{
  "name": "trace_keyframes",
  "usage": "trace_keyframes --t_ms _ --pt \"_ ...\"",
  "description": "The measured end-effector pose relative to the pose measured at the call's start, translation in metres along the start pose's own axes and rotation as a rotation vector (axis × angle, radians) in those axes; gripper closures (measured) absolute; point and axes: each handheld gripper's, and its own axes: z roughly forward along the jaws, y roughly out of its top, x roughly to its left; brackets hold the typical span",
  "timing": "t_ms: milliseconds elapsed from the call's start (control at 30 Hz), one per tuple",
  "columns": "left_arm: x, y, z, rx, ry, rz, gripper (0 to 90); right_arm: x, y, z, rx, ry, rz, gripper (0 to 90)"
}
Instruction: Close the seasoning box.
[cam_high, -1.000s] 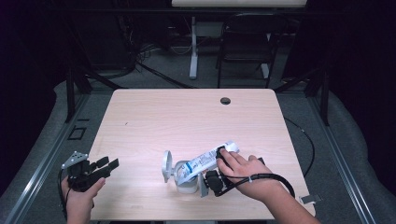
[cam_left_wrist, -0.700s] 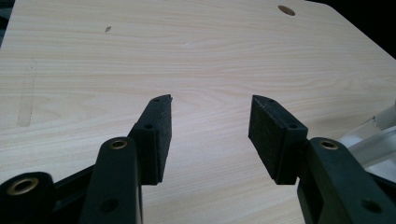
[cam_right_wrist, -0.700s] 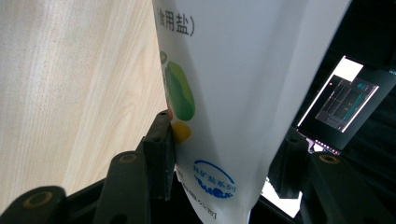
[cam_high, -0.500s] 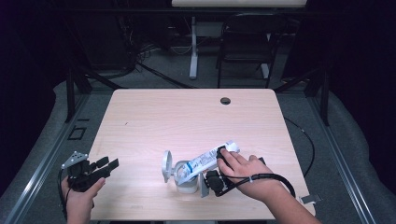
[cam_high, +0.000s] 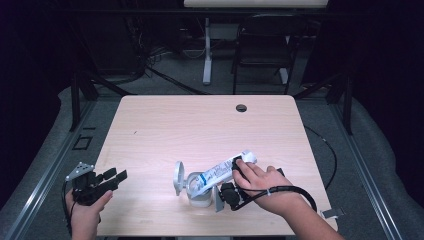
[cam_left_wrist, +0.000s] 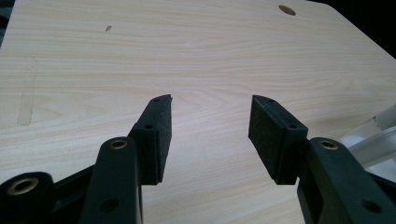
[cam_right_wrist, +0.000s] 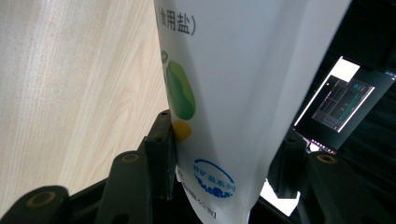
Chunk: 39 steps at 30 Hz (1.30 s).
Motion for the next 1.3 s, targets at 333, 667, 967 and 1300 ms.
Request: trace_keyframes --t_ms 333,667,967,1300 --pt "0.0001 0.0002 -0.0003 0.001 -0.001 0.0 49.7 -0.0001 0.0006 -0.0014 0.016 -0.006 -0.016 53.5" --pt "0.0008 -0.0003 0.0 0.008 0.0 -0.002 49.6 -0.0004 0.0007 -0.0018 0.021 -0.003 -0.021 55.1" --pt "0.0008 -0.0004 0.0004 0.008 0.0 0.001 49.6 0.0003 0.0004 -0.002 0.021 -0.001 -0.024 56.9" --pt "0.0008 -0.0004 0.0003 0.007 0.0 0.0 49.6 0.0019 0.0004 -0.0022 0.02 -0.012 -0.035 59.0"
